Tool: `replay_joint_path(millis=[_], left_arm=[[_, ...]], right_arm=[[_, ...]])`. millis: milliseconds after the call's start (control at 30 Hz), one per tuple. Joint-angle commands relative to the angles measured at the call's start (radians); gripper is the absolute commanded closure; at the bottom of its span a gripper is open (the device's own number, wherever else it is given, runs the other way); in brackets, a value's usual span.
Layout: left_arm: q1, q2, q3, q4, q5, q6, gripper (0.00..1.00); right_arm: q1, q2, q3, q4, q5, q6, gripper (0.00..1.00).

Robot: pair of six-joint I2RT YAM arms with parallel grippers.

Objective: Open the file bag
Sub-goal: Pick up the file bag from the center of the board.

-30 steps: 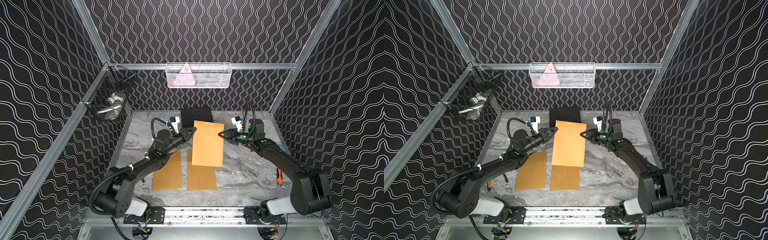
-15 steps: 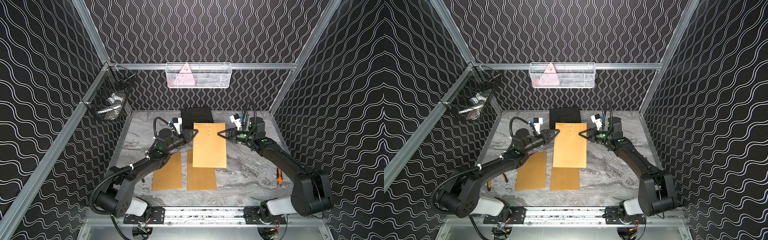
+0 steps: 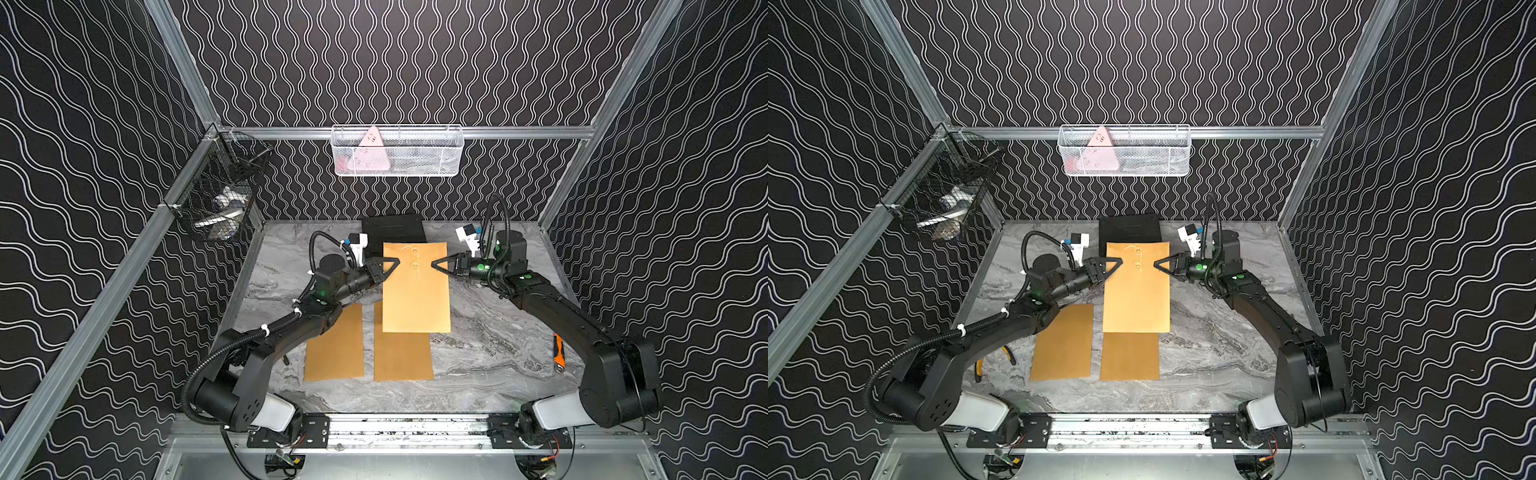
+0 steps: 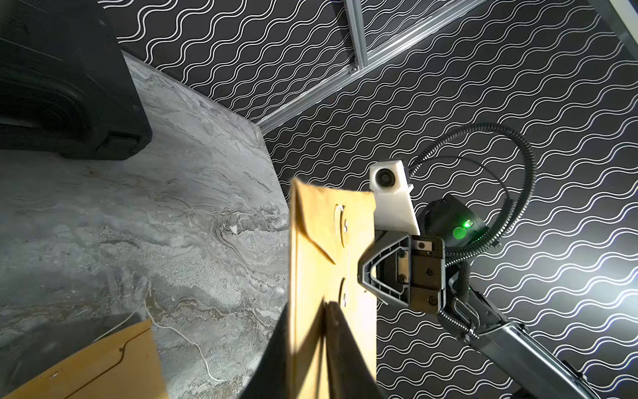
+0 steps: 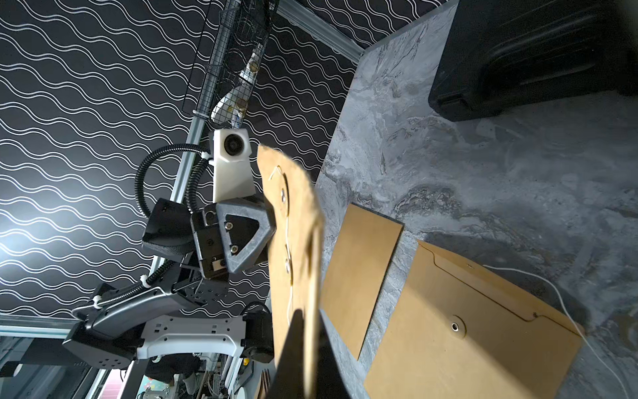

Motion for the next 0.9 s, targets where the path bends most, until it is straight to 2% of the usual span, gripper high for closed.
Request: replay_joint_path(millis=[0, 133, 233, 433, 500, 700, 867], left_arm=[[-0.004, 0.000, 0.013, 0.068, 0.032, -0.013, 0.87], [-0.003, -0.003, 0.006, 0.071, 0.028, -0.012, 1.00], [-0.004, -0.013, -0.005, 0.066, 0.014, -0.008, 1.00], [-0.003, -0.063, -0.007, -0.031, -0.032, 0.060, 1.00], [-0.004, -0.088, 0.003, -0.102, -0.056, 0.109, 1.00], [-0.004, -0.152, 0.040, -0.324, -0.154, 0.261, 1.00], [-0.014, -0.174, 0.060, -0.396, -0.206, 0.314, 1.00]], right_arm=[[0.011, 0.009, 0.009, 0.018, 0.000, -0.023, 1.00], [0.016, 0.007, 0.015, 0.008, 0.010, -0.031, 0.98], [0.016, 0.001, 0.017, -0.023, 0.026, -0.050, 0.92], [0.015, -0.043, 0.013, -0.149, 0.113, -0.121, 0.65], [0.016, -0.076, 0.018, -0.232, 0.183, -0.166, 0.61], [0.033, -0.149, 0.058, -0.464, 0.408, -0.258, 0.60], [0.147, -0.130, 0.139, -0.536, 0.561, -0.280, 0.63]])
